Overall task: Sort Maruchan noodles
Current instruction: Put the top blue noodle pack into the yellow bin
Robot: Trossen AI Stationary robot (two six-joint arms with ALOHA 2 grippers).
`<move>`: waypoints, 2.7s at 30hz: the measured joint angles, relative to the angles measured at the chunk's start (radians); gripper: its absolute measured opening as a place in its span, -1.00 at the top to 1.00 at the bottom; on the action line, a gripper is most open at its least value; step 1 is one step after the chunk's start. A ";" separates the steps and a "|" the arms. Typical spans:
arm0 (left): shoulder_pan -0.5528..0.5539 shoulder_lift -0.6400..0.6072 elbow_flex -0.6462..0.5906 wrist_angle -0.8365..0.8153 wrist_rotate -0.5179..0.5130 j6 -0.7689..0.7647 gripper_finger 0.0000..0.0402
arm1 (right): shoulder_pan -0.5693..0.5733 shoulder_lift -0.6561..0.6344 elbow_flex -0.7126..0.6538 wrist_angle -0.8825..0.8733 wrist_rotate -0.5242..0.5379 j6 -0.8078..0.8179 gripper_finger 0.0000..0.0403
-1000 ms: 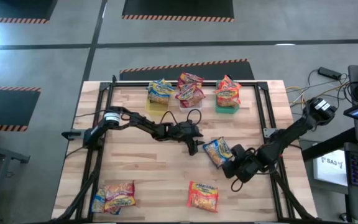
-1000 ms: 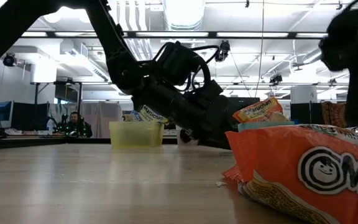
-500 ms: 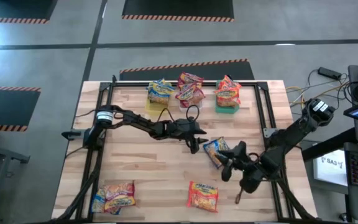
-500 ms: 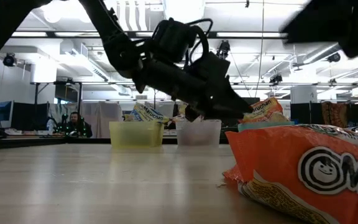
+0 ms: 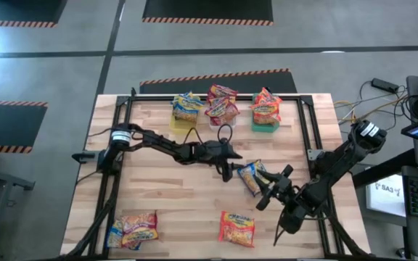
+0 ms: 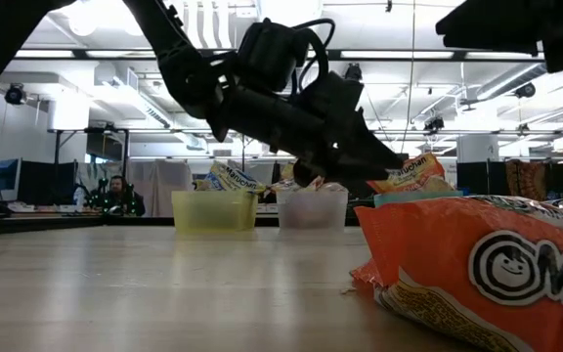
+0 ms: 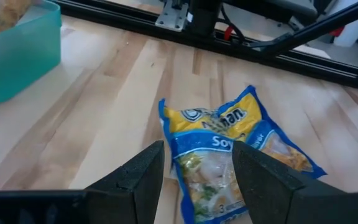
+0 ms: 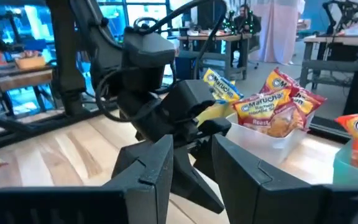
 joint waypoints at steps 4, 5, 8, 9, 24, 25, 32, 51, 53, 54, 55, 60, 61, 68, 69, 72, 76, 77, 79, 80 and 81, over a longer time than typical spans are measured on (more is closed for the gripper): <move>-0.013 0.000 0.000 0.009 -0.001 -0.011 0.14 | -0.001 0.003 -0.001 0.003 -0.001 0.094 0.49; -0.017 0.000 0.000 0.009 -0.001 -0.012 0.14 | -0.001 0.010 -0.001 0.003 -0.011 0.128 0.49; -0.031 0.000 0.000 0.009 -0.001 -0.013 0.14 | -0.001 0.032 -0.002 0.004 -0.101 0.217 0.49; -0.035 0.000 0.000 0.009 0.000 -0.013 0.14 | -0.001 0.041 -0.001 0.006 -0.130 0.247 0.49; -0.063 0.000 0.000 0.004 0.000 0.005 0.14 | -0.097 -0.003 0.033 -0.055 -0.469 0.269 0.49; -0.066 0.000 0.000 0.003 0.000 0.005 0.14 | -0.118 -0.031 0.033 -0.088 -0.551 0.277 0.49; -0.096 0.000 0.000 -0.005 0.000 0.003 0.14 | -0.240 -0.198 0.027 -0.354 -0.905 0.422 0.32; -0.102 0.064 0.000 -0.042 -0.104 0.036 0.14 | -0.268 -0.271 -0.125 -0.450 -0.976 0.785 -0.08; -0.102 0.069 0.000 -0.036 -0.104 0.036 0.14 | -0.270 -0.279 -0.126 -0.489 -0.977 0.799 -0.08; -0.103 0.071 0.000 -0.028 -0.102 0.036 0.14 | -0.270 -0.279 -0.132 -0.511 -0.989 0.814 -0.08; -0.104 0.072 0.000 -0.019 -0.093 0.036 0.14 | -0.270 -0.278 -0.141 -0.534 -1.007 0.834 -0.08; -0.121 0.072 0.000 0.006 -0.058 0.031 0.14 | -0.270 -0.277 -0.208 -0.448 -1.044 0.885 -0.08; -0.125 0.072 0.000 0.006 -0.058 0.029 0.14 | -0.270 -0.277 -0.226 -0.405 -1.044 0.876 -0.08; -0.133 0.072 0.000 0.005 -0.058 0.028 0.14 | -0.276 -0.270 -0.364 -0.170 -1.044 0.868 -0.07; -0.133 0.072 0.000 0.003 -0.058 0.033 0.14 | -0.277 -0.269 -0.380 -0.148 -1.043 0.869 -0.07; -0.133 0.072 0.000 -0.001 -0.058 0.039 0.14 | -0.276 -0.272 -0.421 -0.061 -1.032 0.850 -0.07; -0.133 0.072 0.000 -0.022 -0.058 0.038 0.14 | -0.276 -0.286 -0.433 -0.033 -1.052 0.837 -0.07; -0.133 0.073 0.000 -0.030 -0.058 0.038 0.14 | -0.273 -0.293 -0.429 -0.040 -1.060 0.817 -0.07; -0.132 0.074 0.000 -0.031 -0.058 0.037 0.14 | -0.270 -0.302 -0.411 -0.060 -1.088 0.788 -0.07; -0.132 0.074 0.000 -0.030 -0.058 0.037 0.14 | -0.269 -0.304 -0.402 -0.078 -1.093 0.781 -0.07; -0.132 0.075 0.000 -0.027 -0.058 0.037 0.14 | -0.270 -0.304 -0.395 -0.105 -1.096 0.789 -0.07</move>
